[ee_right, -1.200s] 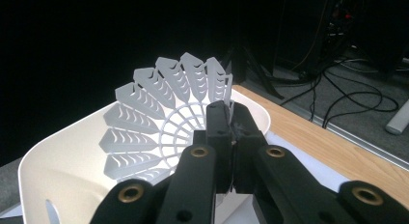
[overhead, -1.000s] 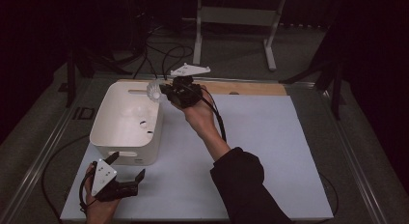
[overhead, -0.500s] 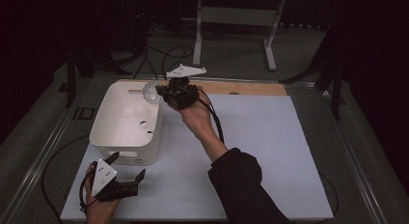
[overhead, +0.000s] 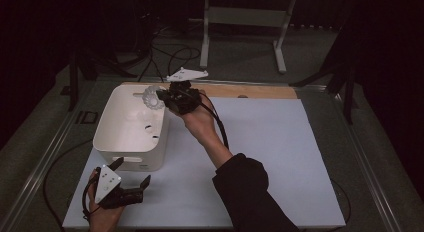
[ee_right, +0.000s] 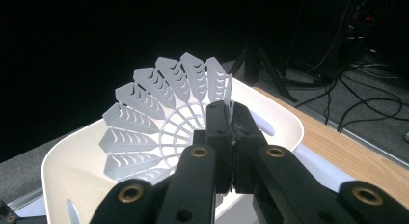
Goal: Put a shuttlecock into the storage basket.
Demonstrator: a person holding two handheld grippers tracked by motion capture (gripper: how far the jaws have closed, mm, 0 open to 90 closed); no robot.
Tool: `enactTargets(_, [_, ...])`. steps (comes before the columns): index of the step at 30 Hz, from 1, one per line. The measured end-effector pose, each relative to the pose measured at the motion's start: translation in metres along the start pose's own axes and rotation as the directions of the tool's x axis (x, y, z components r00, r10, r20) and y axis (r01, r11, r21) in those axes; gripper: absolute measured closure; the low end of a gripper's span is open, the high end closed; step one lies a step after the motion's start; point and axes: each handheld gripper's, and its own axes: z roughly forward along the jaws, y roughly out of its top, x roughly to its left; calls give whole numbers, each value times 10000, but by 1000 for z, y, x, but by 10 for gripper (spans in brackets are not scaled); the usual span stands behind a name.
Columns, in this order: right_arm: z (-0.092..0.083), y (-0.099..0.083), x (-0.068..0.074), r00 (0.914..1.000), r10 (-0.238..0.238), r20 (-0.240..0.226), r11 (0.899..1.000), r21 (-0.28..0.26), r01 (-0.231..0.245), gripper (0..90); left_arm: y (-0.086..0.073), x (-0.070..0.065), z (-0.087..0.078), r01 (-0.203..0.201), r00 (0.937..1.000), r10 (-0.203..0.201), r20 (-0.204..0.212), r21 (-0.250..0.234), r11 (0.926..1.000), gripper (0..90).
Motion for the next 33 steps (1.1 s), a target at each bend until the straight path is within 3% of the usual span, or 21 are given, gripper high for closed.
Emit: enactTargets(33, [19, 0, 18, 9993, -107, -358, 9998, 190, 114, 885, 0, 1, -1, 19, 10000, -19, -2, -26, 10000, 5])
